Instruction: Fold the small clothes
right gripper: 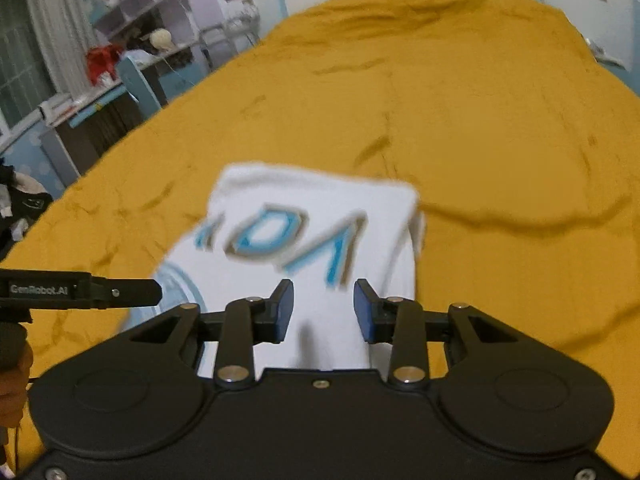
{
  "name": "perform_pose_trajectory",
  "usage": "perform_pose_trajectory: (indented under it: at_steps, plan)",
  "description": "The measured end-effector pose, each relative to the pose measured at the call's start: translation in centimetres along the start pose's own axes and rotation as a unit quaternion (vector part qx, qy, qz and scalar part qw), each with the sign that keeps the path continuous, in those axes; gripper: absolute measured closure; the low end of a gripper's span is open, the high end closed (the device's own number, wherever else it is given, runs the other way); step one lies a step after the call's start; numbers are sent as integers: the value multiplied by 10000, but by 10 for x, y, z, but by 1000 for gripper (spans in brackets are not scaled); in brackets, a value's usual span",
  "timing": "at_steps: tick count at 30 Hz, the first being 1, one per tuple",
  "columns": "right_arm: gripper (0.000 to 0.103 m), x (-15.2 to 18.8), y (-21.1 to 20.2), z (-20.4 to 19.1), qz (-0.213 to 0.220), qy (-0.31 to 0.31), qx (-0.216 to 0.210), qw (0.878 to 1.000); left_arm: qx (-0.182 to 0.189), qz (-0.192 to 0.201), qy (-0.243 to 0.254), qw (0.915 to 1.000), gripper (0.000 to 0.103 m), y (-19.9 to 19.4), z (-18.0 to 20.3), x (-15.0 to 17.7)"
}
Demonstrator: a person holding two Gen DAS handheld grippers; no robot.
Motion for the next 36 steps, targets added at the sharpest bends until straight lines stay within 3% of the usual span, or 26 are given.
perform_pose_trajectory:
  at_steps: [3, 6, 8, 14, 18, 28, 29, 33, 36]
  plan:
    - [68, 24, 8, 10, -192, 15, 197, 9996, -187, -125, 67, 9997, 33, 11, -8, 19]
    - [68, 32, 12, 20, -194, 213, 196, 9994, -96, -203, -453, 9987, 30, 15, -20, 31]
    - [66, 28, 8, 21, -185, 329, 161, 9992, -86, -130, -497, 9986, 32, 8, -21, 29]
    - [58, 3, -32, 6, 293, 245, 64, 9993, 33, 383, -67, 9992, 33, -41, 6, 13]
    - [51, 2, -59, -6, 504, 126, 63, 9986, 221, 601, 155, 9978, 26, -69, 26, 15]
    - [44, 63, -39, 14, -70, -48, 600, 9982, -207, 366, 614, 9972, 26, -43, 13, 65]
    - [39, 66, -38, 17, -72, -24, 652, 9978, -237, 367, 699, 9966, 25, -40, 13, 68]
    - [38, 70, -37, 32, -149, 472, 614, 9969, -236, 366, 640, 9970, 22, -32, 10, 74]
    - [38, 66, -40, 29, -132, 410, 615, 9972, -202, 432, 619, 9969, 22, -39, 14, 70]
Point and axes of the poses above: each gripper's, at about its wrist camera, not at the fingertips, and y roughly the way its jaws point, z to its right, x to its underside, the point moved 8 cm from there along y, roughly the way its jaws point, and after that the axes turned 11 degrees about z, right-handed, at the moved point
